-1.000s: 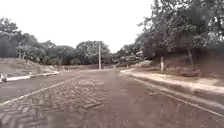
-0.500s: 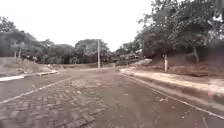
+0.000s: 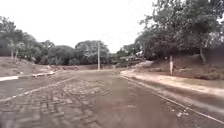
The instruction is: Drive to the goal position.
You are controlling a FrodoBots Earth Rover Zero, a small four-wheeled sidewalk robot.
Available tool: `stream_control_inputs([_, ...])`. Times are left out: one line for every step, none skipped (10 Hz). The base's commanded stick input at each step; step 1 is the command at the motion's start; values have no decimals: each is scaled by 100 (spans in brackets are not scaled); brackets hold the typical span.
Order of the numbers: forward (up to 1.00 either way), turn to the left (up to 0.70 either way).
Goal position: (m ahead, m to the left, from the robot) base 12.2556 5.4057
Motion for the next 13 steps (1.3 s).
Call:
stream_control_inputs([100,27])
stream_control_inputs([100,27])
stream_control_inputs([100,8])
stream_control_inputs([100,0])
stream_control_inputs([100,0])
stream_control_inputs([100,0])
stream_control_inputs([100,0])
stream_control_inputs([100,0])
stream_control_inputs([100,0])
stream_control_inputs([100,0])
stream_control_inputs([100,24])
stream_control_inputs([100,27])
stream_control_inputs([100,27])
